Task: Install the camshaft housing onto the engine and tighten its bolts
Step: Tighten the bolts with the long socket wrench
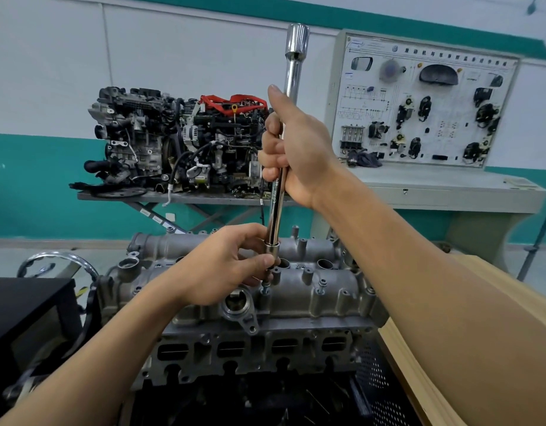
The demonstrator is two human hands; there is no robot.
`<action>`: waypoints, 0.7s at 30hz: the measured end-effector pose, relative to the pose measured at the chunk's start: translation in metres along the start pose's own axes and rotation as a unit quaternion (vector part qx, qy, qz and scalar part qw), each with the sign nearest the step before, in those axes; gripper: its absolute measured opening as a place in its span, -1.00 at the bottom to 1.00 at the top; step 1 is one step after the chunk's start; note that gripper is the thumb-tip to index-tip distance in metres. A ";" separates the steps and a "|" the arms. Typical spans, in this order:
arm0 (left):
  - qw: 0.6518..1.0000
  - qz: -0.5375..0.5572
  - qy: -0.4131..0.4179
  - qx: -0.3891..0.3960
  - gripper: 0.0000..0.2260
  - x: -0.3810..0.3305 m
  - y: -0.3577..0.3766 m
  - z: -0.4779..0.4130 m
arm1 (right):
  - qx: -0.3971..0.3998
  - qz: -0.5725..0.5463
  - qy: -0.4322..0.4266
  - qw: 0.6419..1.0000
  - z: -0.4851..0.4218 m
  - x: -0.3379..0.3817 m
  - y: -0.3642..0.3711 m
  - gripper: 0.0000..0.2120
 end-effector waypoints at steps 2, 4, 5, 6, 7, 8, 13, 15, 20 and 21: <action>1.000 -0.012 0.003 0.003 -0.83 0.001 0.000 0.000 | 0.009 0.005 -0.002 1.000 0.000 0.000 -0.001 -0.59; 1.000 -0.012 0.007 0.007 -0.82 0.003 0.000 0.000 | 0.039 -0.010 -0.002 0.999 0.001 -0.001 -0.002 -0.62; 1.000 -0.006 0.009 0.012 -0.81 0.004 0.000 0.000 | 0.057 -0.021 -0.001 0.998 0.003 -0.001 -0.004 -0.64; 1.000 -0.005 0.012 0.015 -0.80 0.004 0.000 0.000 | 0.073 -0.024 -0.001 0.997 0.005 0.000 -0.008 -0.67; 1.000 -0.008 0.016 0.014 -0.80 0.004 0.000 0.000 | 0.085 -0.013 -0.005 0.996 0.007 0.001 -0.013 -0.70; 1.000 -0.016 0.024 0.005 -0.82 0.002 0.001 0.001 | 0.091 0.011 -0.011 0.996 0.010 0.003 -0.019 -0.73; 0.977 -0.044 0.091 -0.188 -0.71 -0.026 -0.002 -0.009 | 0.026 0.150 -0.065 0.986 0.017 0.017 -0.034 -0.86; 0.958 -0.067 0.108 -0.256 -0.74 -0.038 -0.006 -0.015 | -0.038 0.227 -0.100 0.968 0.016 0.019 -0.032 -0.72; 0.967 -0.130 0.120 -0.184 -0.87 -0.058 -0.004 -0.017 | -0.046 0.329 -0.119 0.936 0.013 0.023 -0.008 -0.63; 0.978 -0.103 0.110 -0.142 -0.86 -0.060 -0.004 -0.016 | -0.032 0.334 -0.100 0.937 0.012 0.025 -0.005 -0.63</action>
Point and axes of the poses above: each hand's wrist, its own z-axis away from the middle knuckle, its own y-axis out of the palm, x = y × z, the point moved 2 cm from there along -z, towards the middle knuckle, and after that the axes turned 5 degrees about x, right-handed, at the moved point
